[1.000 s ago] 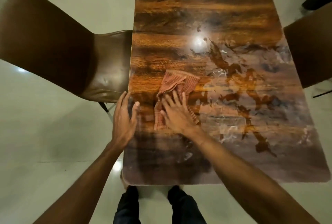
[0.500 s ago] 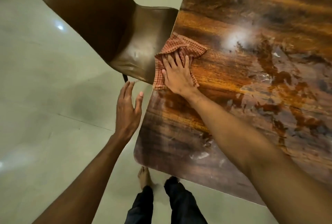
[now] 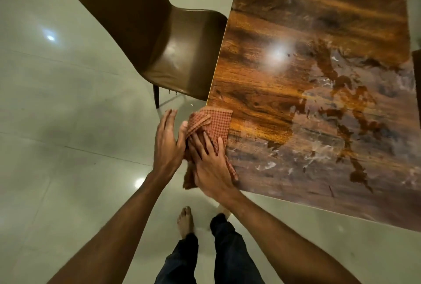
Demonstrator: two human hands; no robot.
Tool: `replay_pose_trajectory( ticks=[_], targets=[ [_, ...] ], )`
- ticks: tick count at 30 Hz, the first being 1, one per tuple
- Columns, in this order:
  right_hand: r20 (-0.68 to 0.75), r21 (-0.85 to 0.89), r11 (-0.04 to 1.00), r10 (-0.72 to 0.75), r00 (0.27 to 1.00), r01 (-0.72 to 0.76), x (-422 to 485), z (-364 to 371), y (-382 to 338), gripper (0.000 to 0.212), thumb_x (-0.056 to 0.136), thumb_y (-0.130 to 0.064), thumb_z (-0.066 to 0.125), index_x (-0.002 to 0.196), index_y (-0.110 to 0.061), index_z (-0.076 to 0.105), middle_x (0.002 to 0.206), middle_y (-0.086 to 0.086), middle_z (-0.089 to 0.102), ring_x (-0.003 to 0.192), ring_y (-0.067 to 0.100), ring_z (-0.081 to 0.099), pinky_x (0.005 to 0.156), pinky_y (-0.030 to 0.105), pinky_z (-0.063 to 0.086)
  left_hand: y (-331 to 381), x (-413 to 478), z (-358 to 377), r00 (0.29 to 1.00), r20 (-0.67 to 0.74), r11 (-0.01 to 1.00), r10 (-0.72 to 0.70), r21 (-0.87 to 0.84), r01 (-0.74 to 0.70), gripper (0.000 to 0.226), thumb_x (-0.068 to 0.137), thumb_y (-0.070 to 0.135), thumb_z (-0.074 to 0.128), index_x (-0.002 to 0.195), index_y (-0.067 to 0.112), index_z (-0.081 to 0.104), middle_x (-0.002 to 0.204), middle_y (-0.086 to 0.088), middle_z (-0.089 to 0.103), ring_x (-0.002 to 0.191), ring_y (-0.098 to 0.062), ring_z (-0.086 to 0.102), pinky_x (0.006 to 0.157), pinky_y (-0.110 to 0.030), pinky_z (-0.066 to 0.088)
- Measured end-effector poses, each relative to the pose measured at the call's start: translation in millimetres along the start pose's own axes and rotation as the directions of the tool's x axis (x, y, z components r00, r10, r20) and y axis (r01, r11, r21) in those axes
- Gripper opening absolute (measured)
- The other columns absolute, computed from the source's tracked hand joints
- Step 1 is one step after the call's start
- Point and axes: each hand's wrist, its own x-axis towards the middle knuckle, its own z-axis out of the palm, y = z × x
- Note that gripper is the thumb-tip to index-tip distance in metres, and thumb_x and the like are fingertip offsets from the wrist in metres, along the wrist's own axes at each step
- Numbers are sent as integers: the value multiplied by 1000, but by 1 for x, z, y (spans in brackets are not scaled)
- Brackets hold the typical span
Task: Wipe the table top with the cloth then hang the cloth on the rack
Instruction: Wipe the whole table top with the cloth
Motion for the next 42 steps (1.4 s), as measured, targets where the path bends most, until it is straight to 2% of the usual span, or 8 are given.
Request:
replay_pose_trajectory(
  ticks=[3, 8, 13, 18, 24, 32, 38, 42],
  targets=[
    [-9, -14, 1000, 11, 1000, -11, -3, -1, 14, 61, 110, -41, 23, 167, -18, 16, 176, 6, 7, 161, 27, 9, 127, 63, 4, -13, -8, -12, 1000, -5, 1000, 14, 16, -13, 60, 105, 49, 39, 155, 16, 36, 164, -5, 32, 152, -21, 29, 121, -45, 31],
    [-26, 78, 949, 309, 951, -306, -8, -3, 2, 59, 112, -38, 18, 166, -15, 16, 174, 10, 12, 162, 29, 5, 128, 61, 2, -26, -30, -20, 999, 18, 999, 45, 24, -46, 64, 104, 54, 36, 155, 15, 37, 163, -6, 34, 151, -21, 30, 122, -45, 31],
    [-10, 63, 947, 316, 949, -315, -73, 8, 14, 63, 109, -44, 13, 164, -17, 27, 173, 8, 22, 161, 27, 15, 129, 60, 10, -12, -48, -6, 991, 89, 995, 96, 8, -97, 62, 104, 52, 38, 157, 20, 34, 164, -2, 31, 152, -19, 28, 121, -46, 31],
    [4, 118, 742, 664, 748, -659, -100, 6, 62, 69, 105, -50, 13, 164, -16, 26, 172, 14, 22, 160, 36, 12, 126, 66, 4, 5, -61, 13, 984, 133, 993, 118, -30, -115, 60, 105, 51, 39, 158, 23, 31, 166, 1, 28, 152, -19, 27, 120, -49, 32],
    [-51, 121, 960, 259, 965, -251, -80, 14, 39, 62, 106, -47, 17, 161, -26, 34, 171, 6, 27, 161, 29, 11, 127, 66, 7, 34, -76, 50, 976, 171, 989, 138, 32, -145, 57, 105, 47, 41, 155, 19, 37, 164, -3, 32, 151, -21, 30, 121, -51, 31],
    [-88, 230, 721, 684, 724, -654, -164, 6, 170, 59, 110, -43, 35, 163, -20, 29, 172, 12, 22, 161, 34, 12, 127, 64, 6, 67, -97, 90, 983, 141, 988, 118, 78, -130, 60, 104, 50, 39, 155, 19, 37, 163, 0, 32, 149, -20, 32, 120, -50, 32],
    [-110, 130, 972, 210, 972, -195, -80, -8, 151, 60, 107, -44, 21, 160, -22, 38, 169, 8, 33, 160, 30, 14, 126, 64, 4, 66, -100, 97, 997, 62, 992, 41, 120, -48, 61, 103, 51, 37, 153, 16, 40, 162, -3, 36, 148, -23, 35, 117, -53, 36],
    [-41, 151, 936, 328, 944, -318, -23, -22, 158, 58, 108, -43, 29, 162, -21, 32, 172, 9, 24, 161, 32, 5, 126, 66, 0, 52, -100, 76, 999, -27, 994, 22, 106, -19, 55, 106, 42, 40, 152, 12, 42, 159, -8, 40, 146, -25, 39, 117, -48, 38]
  ],
)
